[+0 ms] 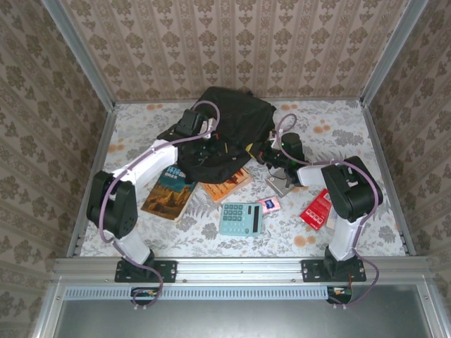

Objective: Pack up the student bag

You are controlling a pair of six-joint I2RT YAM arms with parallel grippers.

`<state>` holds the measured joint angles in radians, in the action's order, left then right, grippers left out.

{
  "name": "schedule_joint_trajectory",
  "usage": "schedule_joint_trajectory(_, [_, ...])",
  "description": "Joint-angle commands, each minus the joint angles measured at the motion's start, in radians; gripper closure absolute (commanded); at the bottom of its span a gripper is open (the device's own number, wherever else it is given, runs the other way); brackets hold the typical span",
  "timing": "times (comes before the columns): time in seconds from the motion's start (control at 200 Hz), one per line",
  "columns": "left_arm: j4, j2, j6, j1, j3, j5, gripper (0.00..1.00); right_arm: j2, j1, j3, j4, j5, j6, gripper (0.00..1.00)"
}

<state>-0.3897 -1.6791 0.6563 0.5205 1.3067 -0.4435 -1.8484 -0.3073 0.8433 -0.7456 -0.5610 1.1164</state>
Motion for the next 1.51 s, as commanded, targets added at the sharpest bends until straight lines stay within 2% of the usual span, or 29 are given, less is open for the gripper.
schedule_joint_trajectory(0.0, [-0.001,0.07,-0.03,-0.022,-0.015,0.047,1.0,0.038,0.032,0.023,0.066,0.048,-0.045,1.0])
schedule_joint_trajectory(0.405, [-0.101,0.164,-0.059,-0.057,-0.063,0.14,1.0,0.037,0.128,0.154,0.391,0.054,-0.188,1.0])
schedule_joint_trajectory(0.5, [-0.119,0.173,-0.07,-0.057,-0.053,0.174,1.0,0.035,0.138,0.235,0.599,0.117,-0.275,1.0])
schedule_joint_trajectory(0.57, [-0.121,0.162,-0.079,-0.056,-0.027,0.187,1.0,0.037,0.136,0.281,0.687,0.142,-0.306,1.0])
schedule_joint_trajectory(0.605, [-0.125,0.146,-0.084,-0.048,-0.005,0.189,1.0,0.039,0.135,0.292,0.7,0.134,-0.309,0.9])
schedule_joint_trajectory(0.65, [-0.131,0.121,-0.09,-0.033,0.031,0.189,1.0,0.047,0.129,0.304,0.71,0.124,-0.311,0.72])
schedule_joint_trajectory(0.735, [-0.147,0.068,-0.108,0.004,0.106,0.197,1.0,0.084,0.115,0.309,0.747,0.136,-0.313,0.5])
schedule_joint_trajectory(0.825, [-0.166,0.021,-0.127,0.036,0.177,0.216,1.0,0.142,0.099,0.324,0.872,0.229,-0.299,0.4])
schedule_joint_trajectory(0.925, [-0.166,-0.01,-0.128,0.055,0.217,0.211,1.0,0.194,0.079,0.304,0.891,0.222,-0.189,0.36])
schedule_joint_trajectory(1.08, [-0.153,-0.036,-0.124,0.076,0.238,0.198,1.0,0.211,-0.013,0.322,0.937,0.237,0.012,0.34])
schedule_joint_trajectory(1.23, [-0.131,-0.041,-0.101,0.087,0.24,0.175,1.0,0.169,-0.09,0.323,0.862,0.199,0.167,0.36])
schedule_joint_trajectory(1.36, [-0.123,-0.035,-0.09,0.101,0.246,0.168,1.0,0.153,-0.13,0.324,0.837,0.217,0.198,0.41])
schedule_joint_trajectory(1.5, [-0.123,-0.024,-0.078,0.111,0.247,0.158,1.0,0.139,-0.135,0.323,0.828,0.22,0.202,0.52])
